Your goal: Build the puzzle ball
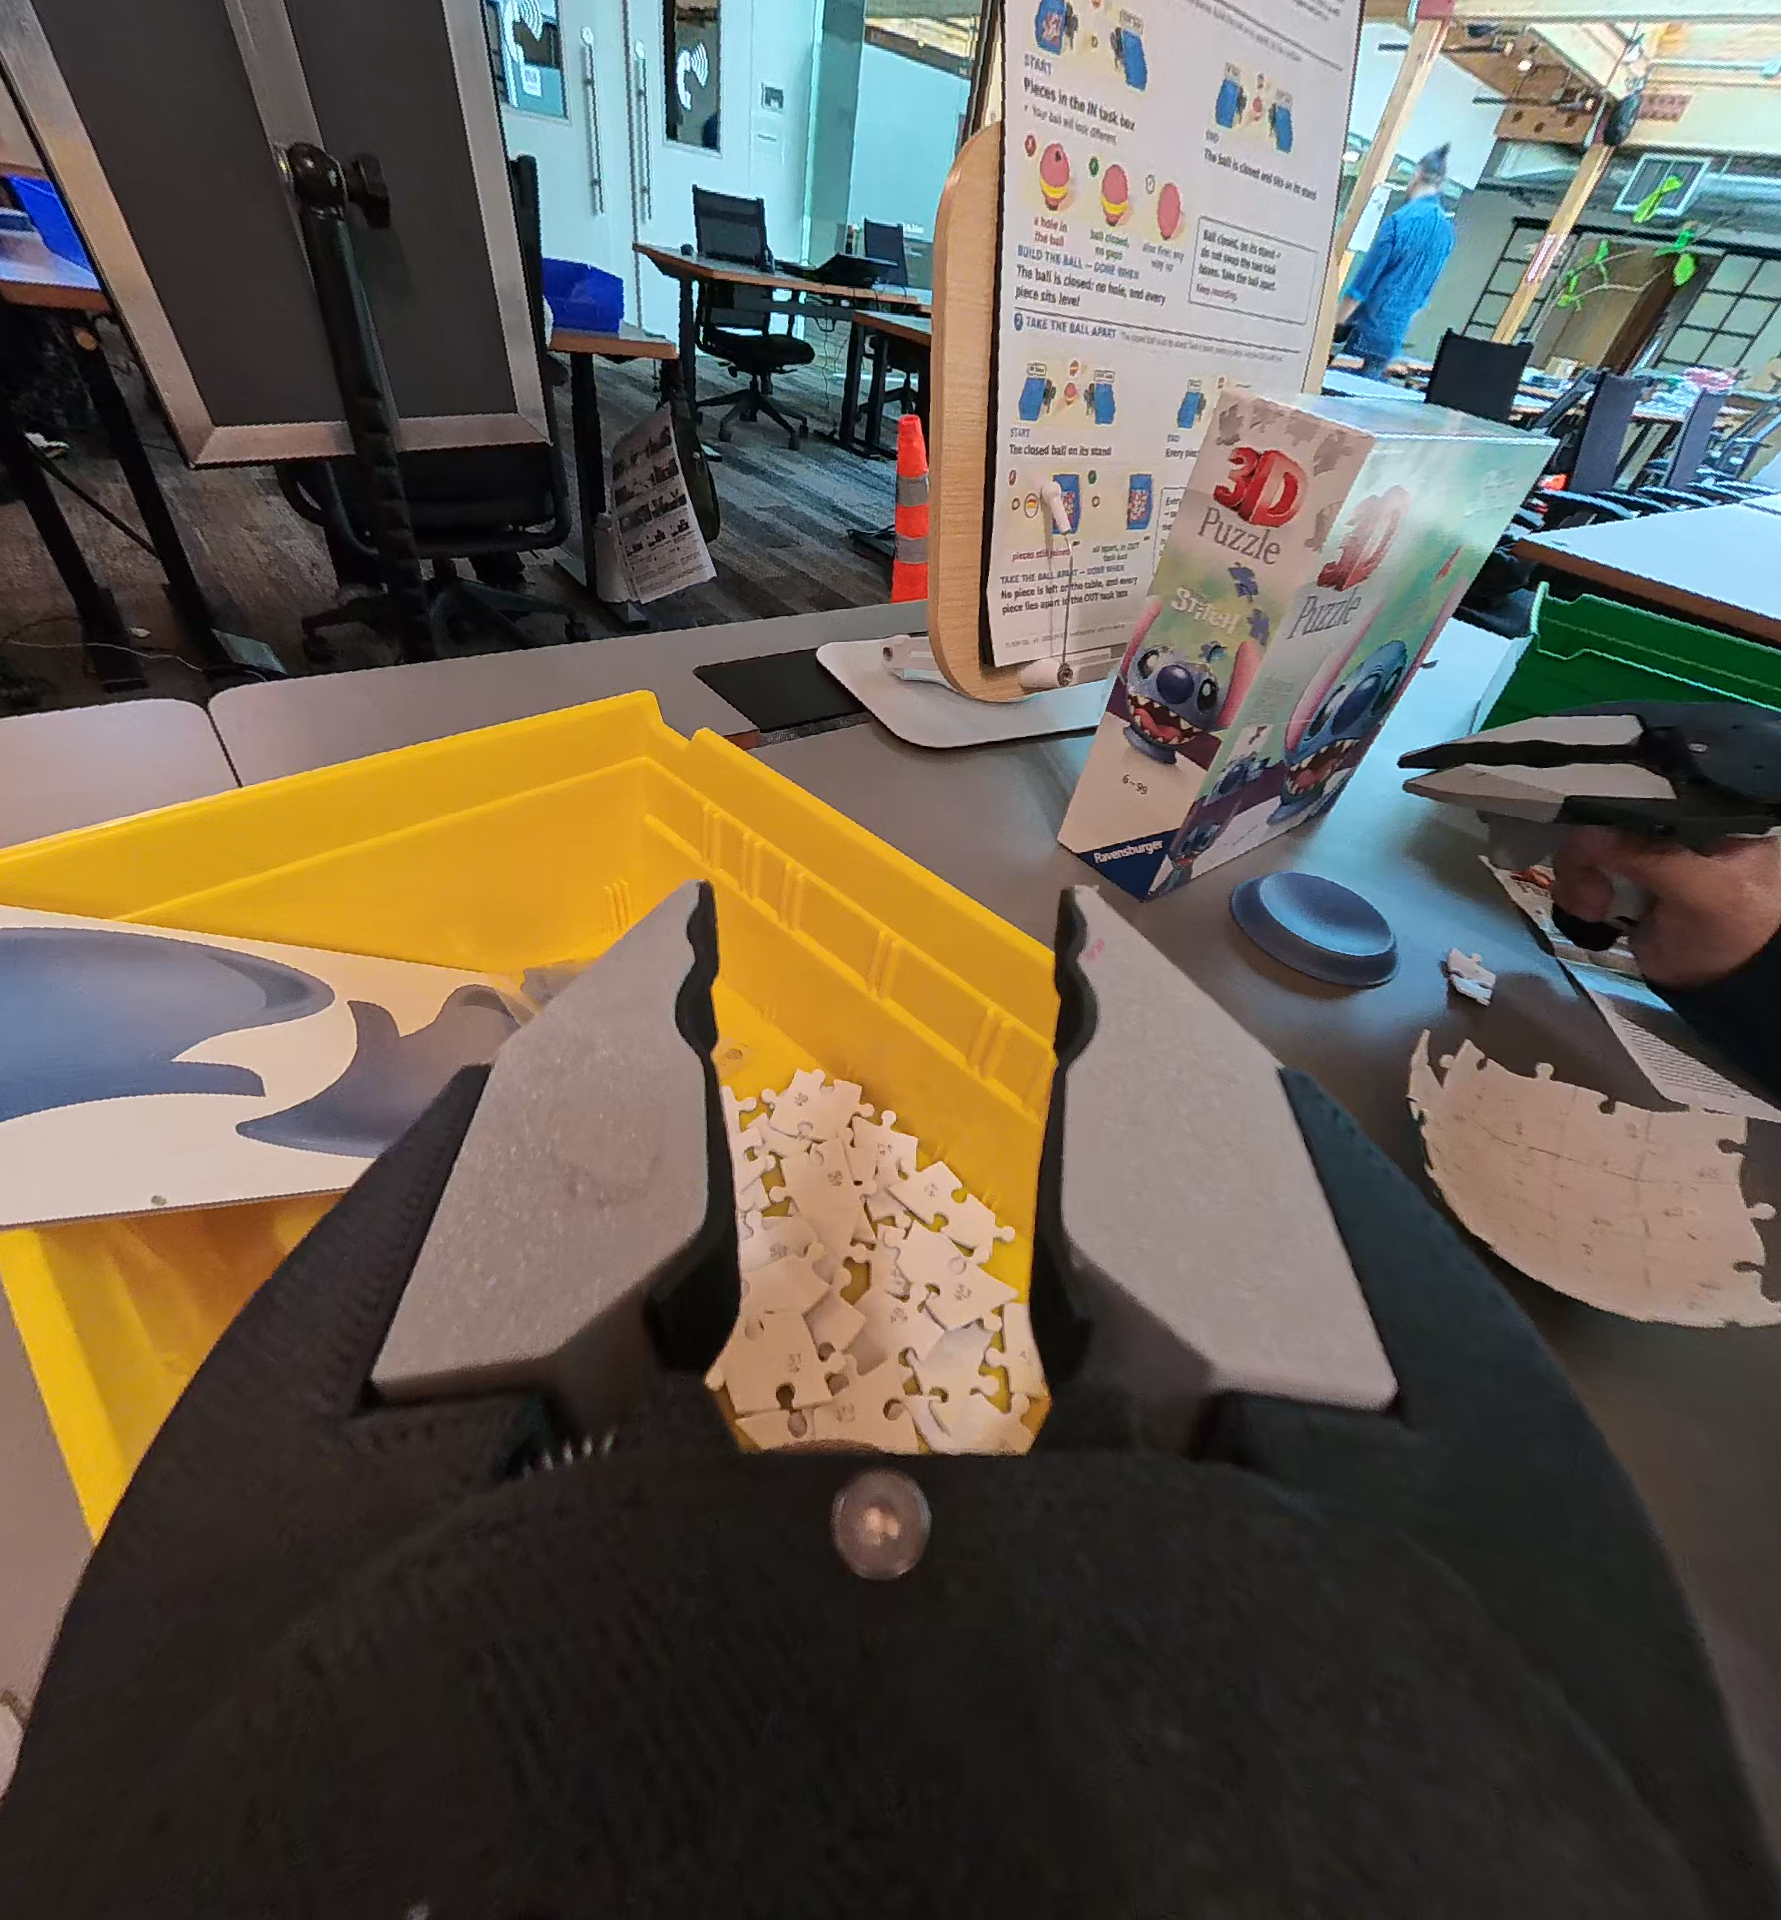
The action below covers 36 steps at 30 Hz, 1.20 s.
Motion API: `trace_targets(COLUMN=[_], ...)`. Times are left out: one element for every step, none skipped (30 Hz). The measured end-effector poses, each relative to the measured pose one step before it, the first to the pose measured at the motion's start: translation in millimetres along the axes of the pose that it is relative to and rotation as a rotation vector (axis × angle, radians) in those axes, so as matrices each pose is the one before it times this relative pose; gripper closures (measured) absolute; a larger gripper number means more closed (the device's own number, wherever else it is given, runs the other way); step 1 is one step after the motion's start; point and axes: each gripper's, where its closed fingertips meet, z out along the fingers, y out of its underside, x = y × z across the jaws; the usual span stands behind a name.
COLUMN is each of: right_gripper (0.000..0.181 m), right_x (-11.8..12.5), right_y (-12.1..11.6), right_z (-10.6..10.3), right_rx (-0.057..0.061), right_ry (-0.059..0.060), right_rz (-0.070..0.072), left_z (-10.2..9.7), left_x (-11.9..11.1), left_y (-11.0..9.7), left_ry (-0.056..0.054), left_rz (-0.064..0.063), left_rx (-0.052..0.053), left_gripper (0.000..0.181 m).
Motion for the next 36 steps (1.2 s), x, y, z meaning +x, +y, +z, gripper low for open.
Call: trace_targets(right_gripper=[0.168, 0.168, 0.168, 0.168, 0.167, 0.167, 0.167, 0.167, 0.167, 0.167, 0.167, 0.167, 0.167, 0.166, 0.166, 0.166, 0.166, 0.166, 0.165, 0.165, 0.165, 0.165, 0.165, 0.164, 0.164, 0.164, 0.163, 0.162, 0.161, 0.16, 0.159, 0.158, 0.157, 0.155, 0.153, 0.151], right_x=[-0.08, -0.03, 0.21, 0.44, 0.41, 0.27, 0.25, 0.24, 0.01, 0.06, 0.03, -0.01, -0.21, 0.02, 0.15, 0.09, 0.0, 0.08, 0.23, 0.21, 0.36, 0.38, 0.42, 0.14, -0.07, 0.0, -0.16, -0.1, -0.07, -0.21, -0.26, -0.08, -0.27, -0.72, -0.73, -1.68], right_y=[-0.26, -0.09, 0.24, 0.39, 0.21, 0.13, 0.2, -0.11, -0.17, -0.01, 0.02, -0.24, -0.19, -0.14, -0.11, -0.24, -0.19, 0.07, 0.31, 0.13, 0.26, 0.44, 0.32, -0.51, -0.92, -0.95, -1.01, -0.58, -0.3, -0.24, -0.04, 0.29, 0.5, 0.81, 0.81, 0.88], right_z=[0.05, 0.18, 0.26, 0.13, 0.17, 0.07, 0.22, 0.04, -0.03, 0.06, 0.05, 0.04, -0.09, -0.01, -0.02, -0.13, -0.08, 0.04, 0.24, 0.42, 0.44, 0.29, -0.08, -0.44, -0.51, -0.51, -0.43, -0.31, -0.06, -0.02, 0.27, 0.37, 0.56, 0.59, 0.28, 0.6], right_rx=[0.0007, 0.0008, -0.0009, -0.0015, 0.0001, 0.0002, -0.0005, 0.0006, 0.0017, 0.0, -0.0004, 0.0008, 0.0011, -0.0002, -0.0001, 0.0013, 0.0016, 0.0002, -0.0011, -0.001, -0.0011, -0.0021, -0.0011, 0.0026, 0.0042, 0.0035, 0.0032, 0.0019, 0.0008, 0.001, 0.0007, -0.001, -0.003, -0.0051, -0.0052, -0.0058], right_ry=[0.0005, 0.0007, 0.0011, 0.0018, 0.0015, 0.0003, -0.0002, 0.0, -0.0003, -0.0001, 0.0005, 0.0004, 0.0005, 0.0012, 0.0015, 0.001, 0.0005, 0.0006, 0.0007, 0.0006, 0.0008, 0.0009, 0.0016, 0.0012, 0.0003, 0.0009, 0.0016, 0.002, 0.0021, 0.0017, 0.0012, 0.0018, 0.0004, -0.0012, -0.001, -0.0077], right_rz=[-0.0013, -0.0013, -0.0007, 0.0002, 0.0007, 0.0015, 0.0021, 0.0019, 0.0008, 0.0002, -0.0003, -0.0008, -0.0015, -0.0015, -0.0008, -0.0004, -0.0004, -0.0002, 0.0, -0.0001, 0.0, 0.0006, 0.0008, 0.0001, -0.0004, -0.0008, -0.0017, -0.0024, -0.0026, -0.0017, -0.0001, 0.0017, 0.0033, 0.0043, 0.0046, 0.0042], left_z=[-0.24, -0.26, -0.17, -0.13, -0.17, -0.16, -0.1, -0.11, 0.02, 0.02, -0.02, 0.06, 0.09, 0.29, 0.2, 0.41, 0.37, 0.48, 0.34, 0.52, 0.55, 0.5, 0.55, 0.4, 0.35, 0.29, 0.21, 0.26, 0.39, 0.46, 0.63, 0.66, 0.68, 0.65, 0.64, 0.51], left_x=[-0.62, -1.41, -1.45, -1.37, -0.75, -0.61, -0.04, -0.03, -0.18, 0.09, 0.05, 0.23, 0.28, 0.56, 0.37, 0.21, 0.29, 0.66, 0.61, 0.44, 0.0, -0.32, -0.13, 0.03, 0.71, 0.96, 0.48, 0.22, 0.17, 0.05, -0.1, -0.26, -0.22, 0.24, 1.0, 1.05], left_y=[-1.4, -1.5, -0.74, -0.37, -0.22, -0.46, -0.45, -0.18, 0.02, -0.08, -0.1, 0.02, 0.21, 0.23, 0.41, 0.47, 0.71, 0.61, 0.67, 0.43, 0.6, 1.08, 0.86, 0.68, 0.35, 0.27, 0.22, 0.06, 0.46, 0.97, 0.81, 1.07, 1.34, 1.2, 1.29, 0.82], left_ry=[-0.0063, -0.0104, -0.0095, -0.0072, -0.0024, -0.0006, 0.0017, 0.0023, 0.0, -0.0002, -0.0009, -0.0003, 0.0008, 0.002, 0.0014, 0.001, 0.0015, 0.0036, 0.0031, 0.0018, -0.0002, -0.0011, 0.001, 0.0018, 0.0046, 0.0038, -0.0004, -0.0021, -0.0015, -0.0003, -0.0003, 0.0004, 0.0018, 0.0035, 0.0081, 0.0073], left_rz=[-0.002, -0.0002, -0.0002, -0.0024, -0.0034, -0.0057, -0.0066, -0.0047, -0.002, -0.0001, 0.0008, 0.002, 0.0011, 0.0003, 0.0001, 0.0006, 0.0001, 0.0002, 0.0004, 0.0012, 0.0016, 0.0005, -0.001, -0.0034, -0.0033, -0.0006, 0.003, 0.0049, 0.0036, 0.0017, 0.0002, -0.0013, -0.003, -0.0041, -0.0047, -0.0026], left_rx=[0.0089, 0.0103, 0.0057, 0.0024, 0.0019, 0.0033, 0.0034, 0.0014, 0.0002, -0.0001, 0.0003, 0.0003, -0.0014, -0.0016, -0.0015, -0.0015, -0.0034, -0.0034, -0.0029, -0.0019, -0.0027, -0.0043, -0.0037, -0.0024, -0.001, -0.0011, -0.0009, -0.0004, -0.0024, -0.0047, -0.0039, -0.0041, -0.0067, -0.0062, -0.0077, -0.0059], left_gripper=[0.117, 0.114, 0.11, 0.106, 0.104, 0.102, 0.1, 0.099, 0.098, 0.098, 0.098, 0.097, 0.097, 0.097, 0.097, 0.097, 0.097, 0.097, 0.097, 0.097, 0.097, 0.097, 0.097, 0.098, 0.098, 0.098, 0.097, 0.097, 0.098, 0.097, 0.097, 0.097, 0.097, 0.097, 0.097, 0.097])
